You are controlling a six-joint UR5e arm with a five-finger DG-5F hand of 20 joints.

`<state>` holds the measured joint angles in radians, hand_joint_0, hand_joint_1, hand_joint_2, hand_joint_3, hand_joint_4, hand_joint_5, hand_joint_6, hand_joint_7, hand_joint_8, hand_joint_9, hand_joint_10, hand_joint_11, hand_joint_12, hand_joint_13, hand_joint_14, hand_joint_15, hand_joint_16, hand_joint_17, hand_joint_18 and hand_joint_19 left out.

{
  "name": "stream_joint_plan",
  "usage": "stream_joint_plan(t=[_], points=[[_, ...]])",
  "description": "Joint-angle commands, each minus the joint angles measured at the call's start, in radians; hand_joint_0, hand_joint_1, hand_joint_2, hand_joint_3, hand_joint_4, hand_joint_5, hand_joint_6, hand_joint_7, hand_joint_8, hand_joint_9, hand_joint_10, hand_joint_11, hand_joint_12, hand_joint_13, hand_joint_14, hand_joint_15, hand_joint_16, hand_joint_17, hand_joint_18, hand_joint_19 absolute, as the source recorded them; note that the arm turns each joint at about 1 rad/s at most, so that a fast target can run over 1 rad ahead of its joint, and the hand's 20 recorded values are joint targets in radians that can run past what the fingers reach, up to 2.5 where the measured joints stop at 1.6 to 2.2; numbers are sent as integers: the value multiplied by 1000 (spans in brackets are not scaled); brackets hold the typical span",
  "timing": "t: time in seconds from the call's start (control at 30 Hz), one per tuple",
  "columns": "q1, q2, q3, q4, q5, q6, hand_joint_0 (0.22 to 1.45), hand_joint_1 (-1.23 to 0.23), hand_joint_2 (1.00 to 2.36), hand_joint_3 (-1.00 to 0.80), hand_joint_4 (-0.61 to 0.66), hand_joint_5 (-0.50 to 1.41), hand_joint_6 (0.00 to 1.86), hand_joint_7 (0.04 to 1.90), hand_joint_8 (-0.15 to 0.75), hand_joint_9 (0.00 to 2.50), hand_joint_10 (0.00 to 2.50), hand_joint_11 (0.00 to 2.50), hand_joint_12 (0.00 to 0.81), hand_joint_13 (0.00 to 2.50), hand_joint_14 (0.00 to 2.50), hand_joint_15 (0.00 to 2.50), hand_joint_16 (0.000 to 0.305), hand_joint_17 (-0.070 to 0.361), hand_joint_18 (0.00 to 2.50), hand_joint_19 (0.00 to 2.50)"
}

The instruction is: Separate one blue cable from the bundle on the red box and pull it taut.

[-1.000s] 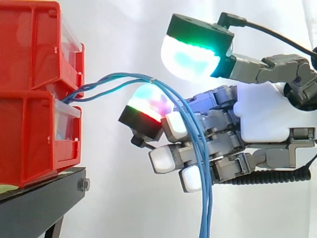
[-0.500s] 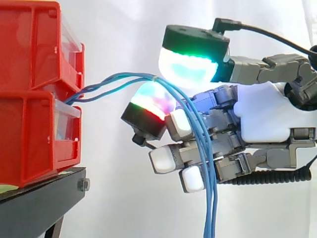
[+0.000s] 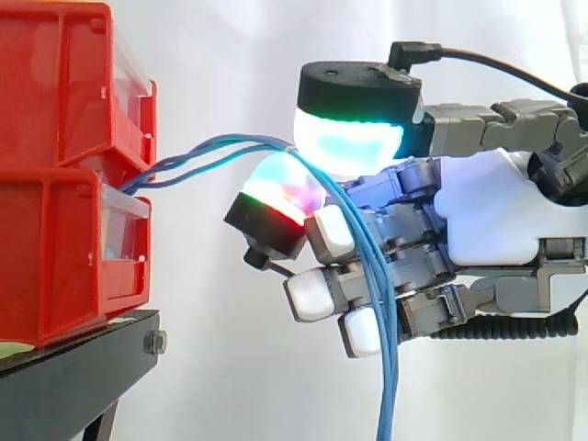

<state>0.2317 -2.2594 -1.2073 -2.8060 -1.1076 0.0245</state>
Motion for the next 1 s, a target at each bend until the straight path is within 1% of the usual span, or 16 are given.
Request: stream_joint_plan(t=[0.0, 0.13, 0.17, 0.2, 0.27, 0.3, 0.47, 0.7, 0.77, 0.8, 0.87, 0.97], points=[[0, 0, 0, -3, 0, 0, 633, -887, 1023, -110, 182, -173, 831, 1045, 356, 1025, 15, 622, 383, 964, 12, 409, 53, 120, 805, 601], [0, 0, 0, -4, 0, 0, 591, -829, 1019, -193, 191, -163, 831, 1113, 366, 1070, 15, 624, 385, 968, 13, 416, 53, 120, 808, 599], [0, 0, 0, -4, 3, 0, 583, -801, 1019, -203, 188, -160, 834, 1126, 368, 1076, 15, 622, 386, 972, 13, 413, 53, 120, 811, 610], [0, 0, 0, -4, 6, 0, 577, -743, 1017, -227, 196, -148, 829, 1145, 374, 1099, 15, 616, 387, 982, 12, 419, 53, 119, 809, 617], [0, 0, 0, -4, 8, 0, 576, -689, 1015, -252, 203, -135, 820, 1161, 383, 1136, 17, 613, 391, 996, 11, 422, 53, 120, 812, 625], [0, 0, 0, -4, 8, 2, 577, -675, 1016, -261, 203, -129, 814, 1185, 381, 1141, 18, 615, 388, 997, 12, 425, 54, 121, 827, 621], [2, 0, 0, -6, 8, 0, 586, -648, 1013, -313, 201, -120, 806, 1197, 381, 1162, 16, 611, 390, 1013, 11, 422, 53, 120, 832, 627], [2, 0, 0, -6, 8, 2, 592, -647, 1012, -338, 201, -111, 797, 1221, 384, 1193, 16, 620, 386, 1027, 12, 424, 53, 118, 835, 620], [3, 0, 0, -7, 8, 0, 594, -701, 1013, -324, 212, -121, 806, 1231, 382, 1187, 16, 632, 388, 1034, 12, 427, 53, 119, 849, 610], [2, 0, 0, -6, 8, 0, 595, -712, 1013, -320, 216, -125, 813, 1219, 381, 1183, 16, 630, 388, 1035, 12, 427, 52, 118, 836, 610], [2, 0, 0, -7, 8, 0, 599, -783, 1015, -282, 227, -150, 839, 1182, 375, 1135, 16, 654, 390, 1014, 13, 422, 53, 119, 840, 609], [2, 0, 0, -7, 8, 2, 601, -813, 1016, -269, 238, -165, 850, 1152, 371, 1073, 18, 647, 389, 989, 12, 426, 54, 121, 813, 610]])
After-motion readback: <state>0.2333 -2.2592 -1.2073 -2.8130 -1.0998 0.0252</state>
